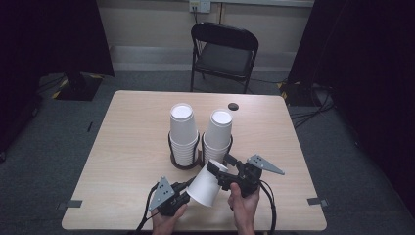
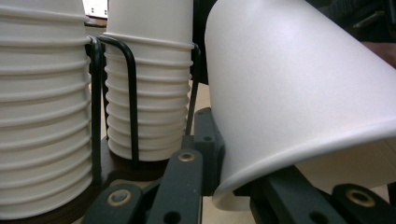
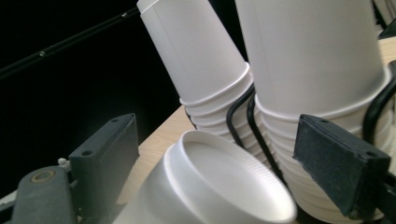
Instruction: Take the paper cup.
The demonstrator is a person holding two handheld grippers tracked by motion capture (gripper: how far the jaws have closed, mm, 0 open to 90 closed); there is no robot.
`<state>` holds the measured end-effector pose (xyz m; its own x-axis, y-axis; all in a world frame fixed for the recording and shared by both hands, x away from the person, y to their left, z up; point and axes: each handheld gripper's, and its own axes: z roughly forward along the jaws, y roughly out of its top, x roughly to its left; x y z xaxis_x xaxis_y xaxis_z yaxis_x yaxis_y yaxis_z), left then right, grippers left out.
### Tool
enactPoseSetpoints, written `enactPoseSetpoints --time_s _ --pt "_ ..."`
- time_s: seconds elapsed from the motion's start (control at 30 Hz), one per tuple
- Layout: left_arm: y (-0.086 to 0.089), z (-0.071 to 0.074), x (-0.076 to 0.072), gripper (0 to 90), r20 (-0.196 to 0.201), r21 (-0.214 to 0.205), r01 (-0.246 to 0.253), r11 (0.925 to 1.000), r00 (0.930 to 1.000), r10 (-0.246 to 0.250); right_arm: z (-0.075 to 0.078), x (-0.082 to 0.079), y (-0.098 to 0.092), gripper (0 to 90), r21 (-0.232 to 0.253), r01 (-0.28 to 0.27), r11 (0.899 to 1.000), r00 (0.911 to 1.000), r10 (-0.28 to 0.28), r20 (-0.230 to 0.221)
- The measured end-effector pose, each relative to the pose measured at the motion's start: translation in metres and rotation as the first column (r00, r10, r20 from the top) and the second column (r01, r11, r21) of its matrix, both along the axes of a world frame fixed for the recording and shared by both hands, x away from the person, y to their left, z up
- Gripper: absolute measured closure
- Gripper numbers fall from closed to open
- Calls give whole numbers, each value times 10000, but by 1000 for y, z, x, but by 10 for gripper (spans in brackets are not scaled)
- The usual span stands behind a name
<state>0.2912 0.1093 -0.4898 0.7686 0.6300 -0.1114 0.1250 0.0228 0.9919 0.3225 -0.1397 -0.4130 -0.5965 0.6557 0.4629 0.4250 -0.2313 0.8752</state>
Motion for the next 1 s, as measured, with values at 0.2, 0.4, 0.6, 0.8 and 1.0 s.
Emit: enactPoseSetpoints --time_s 0.2,0.4,0.6,0.8,1.0 --pt "3 11 5 850 -50 1286 304 9912 9995 -300 1 -1 -4 144 -189 91 9998 9997 -87 230" --pt "5 18 9 849 -212 1874 625 9803 9980 -596 3 -2 -10 149 -345 268 9990 9986 -252 460" --pt "10 22 13 849 -704 1703 899 9813 9944 -788 5 -6 -17 147 -663 783 9947 9937 -726 849" --pt "16 26 20 851 -1276 1989 1069 9742 9884 -824 6 -12 -28 135 -835 896 9925 9894 -791 1216" --pt "20 35 26 851 -1516 2264 1208 9665 9846 -875 -3 -20 -37 126 -1075 514 9929 9881 -349 1496"
